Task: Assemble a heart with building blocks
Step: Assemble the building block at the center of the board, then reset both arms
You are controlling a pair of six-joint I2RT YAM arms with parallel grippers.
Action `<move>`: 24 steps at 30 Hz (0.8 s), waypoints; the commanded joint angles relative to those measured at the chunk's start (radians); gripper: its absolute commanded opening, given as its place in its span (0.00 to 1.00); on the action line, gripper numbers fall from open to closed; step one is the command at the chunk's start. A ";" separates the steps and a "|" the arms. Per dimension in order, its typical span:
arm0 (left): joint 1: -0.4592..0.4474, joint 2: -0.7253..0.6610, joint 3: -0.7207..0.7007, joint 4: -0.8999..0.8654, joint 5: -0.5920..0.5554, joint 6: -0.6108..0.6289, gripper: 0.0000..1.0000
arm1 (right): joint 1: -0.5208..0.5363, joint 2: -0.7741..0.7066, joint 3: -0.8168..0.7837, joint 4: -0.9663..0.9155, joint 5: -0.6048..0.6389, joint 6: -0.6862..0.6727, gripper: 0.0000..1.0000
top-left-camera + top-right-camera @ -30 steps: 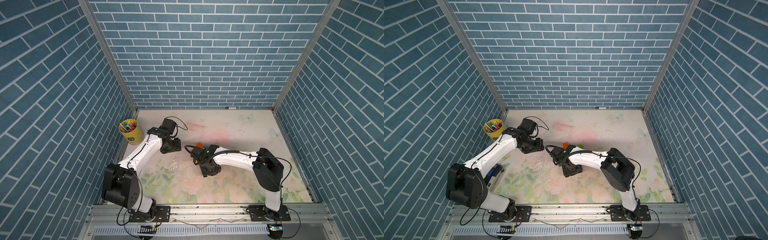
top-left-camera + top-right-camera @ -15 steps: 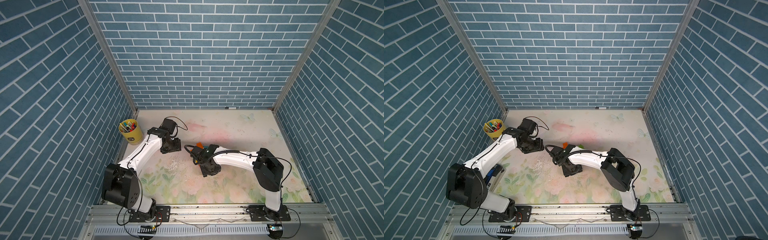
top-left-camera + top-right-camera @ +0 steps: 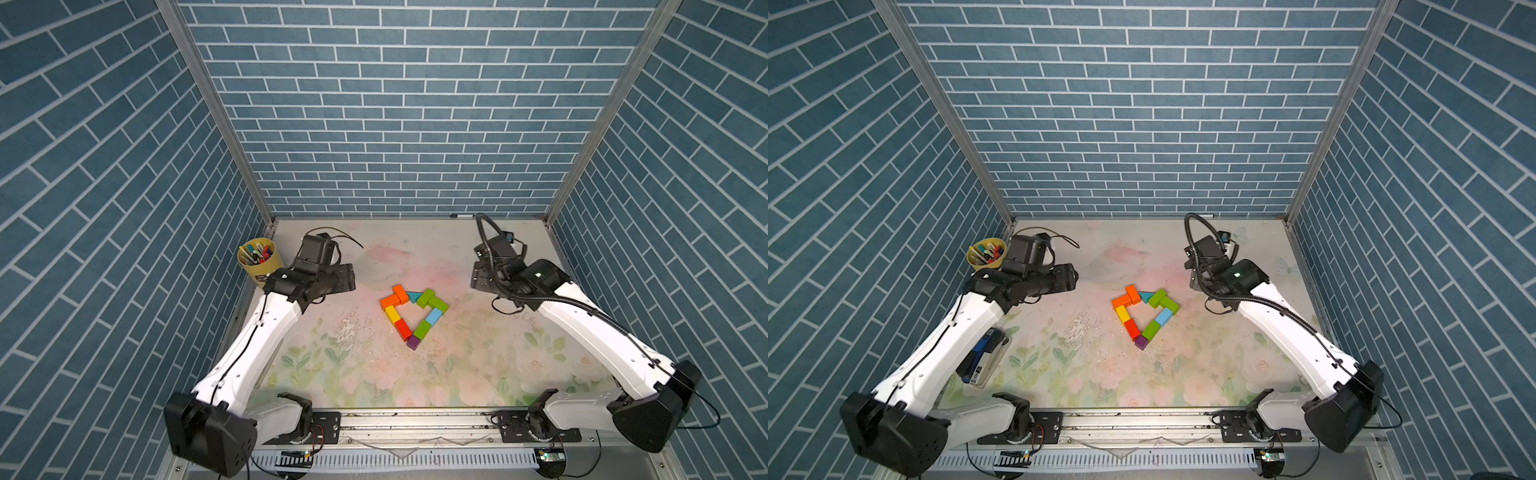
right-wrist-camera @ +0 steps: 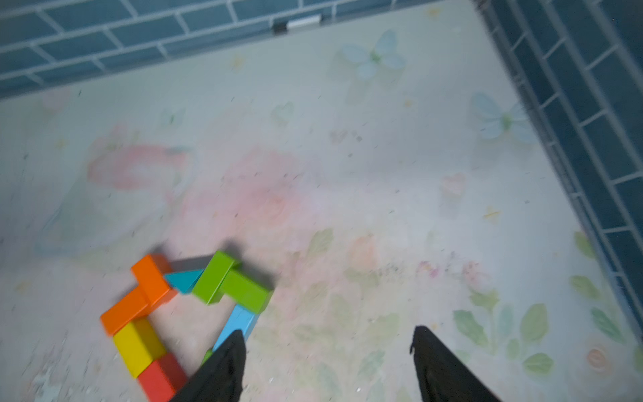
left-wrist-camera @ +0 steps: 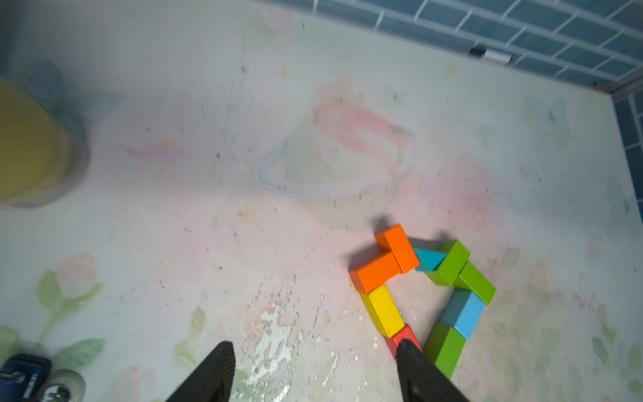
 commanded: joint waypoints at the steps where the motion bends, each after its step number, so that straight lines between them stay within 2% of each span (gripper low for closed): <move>1: 0.007 -0.068 -0.080 0.112 -0.211 0.049 0.79 | -0.050 0.055 -0.008 0.041 0.204 -0.106 0.76; 4: 0.010 -0.069 -0.224 0.267 -0.325 0.099 0.88 | -0.109 0.197 0.059 -0.020 0.341 -0.127 0.72; 6: 0.036 -0.061 -0.301 0.368 -0.403 0.133 0.89 | -0.155 0.241 0.050 0.003 0.428 -0.049 0.76; 7: 0.060 -0.065 -0.344 0.438 -0.440 0.143 0.93 | -0.206 0.209 -0.017 0.117 0.369 -0.051 0.78; 8: 0.082 -0.068 -0.375 0.491 -0.463 0.144 0.97 | -0.265 0.156 -0.100 0.250 0.254 -0.060 0.78; 9: 0.114 -0.064 -0.408 0.548 -0.479 0.148 1.00 | -0.350 0.074 -0.219 0.417 0.086 -0.060 0.78; 10: 0.146 -0.052 -0.437 0.608 -0.477 0.161 1.00 | -0.419 0.028 -0.321 0.564 -0.044 -0.071 0.79; 11: 0.169 -0.033 -0.449 0.647 -0.470 0.180 1.00 | -0.461 -0.016 -0.403 0.685 -0.077 -0.078 0.89; 12: 0.188 -0.002 -0.450 0.674 -0.472 0.214 1.00 | -0.477 -0.031 -0.472 0.777 -0.019 -0.103 0.92; 14: 0.204 0.047 -0.494 0.734 -0.472 0.292 1.00 | -0.480 -0.001 -0.526 0.870 0.090 -0.314 0.87; 16: 0.223 0.073 -0.543 0.807 -0.425 0.333 1.00 | -0.509 0.073 -0.499 0.808 0.237 -0.377 0.87; 18: 0.243 0.085 -0.598 0.872 -0.362 0.312 1.00 | -0.555 0.083 -0.579 0.885 0.294 -0.390 0.87; 21: 0.247 0.112 -0.694 0.998 -0.309 0.293 1.00 | -0.631 0.026 -0.848 1.238 0.125 -0.395 0.87; 22: 0.249 0.114 -0.678 0.977 -0.287 0.306 1.00 | -0.644 0.000 -0.872 1.251 0.079 -0.401 0.98; 24: 0.249 0.137 -0.693 1.070 -0.235 0.349 1.00 | -0.649 0.003 -0.931 1.426 -0.026 -0.456 0.99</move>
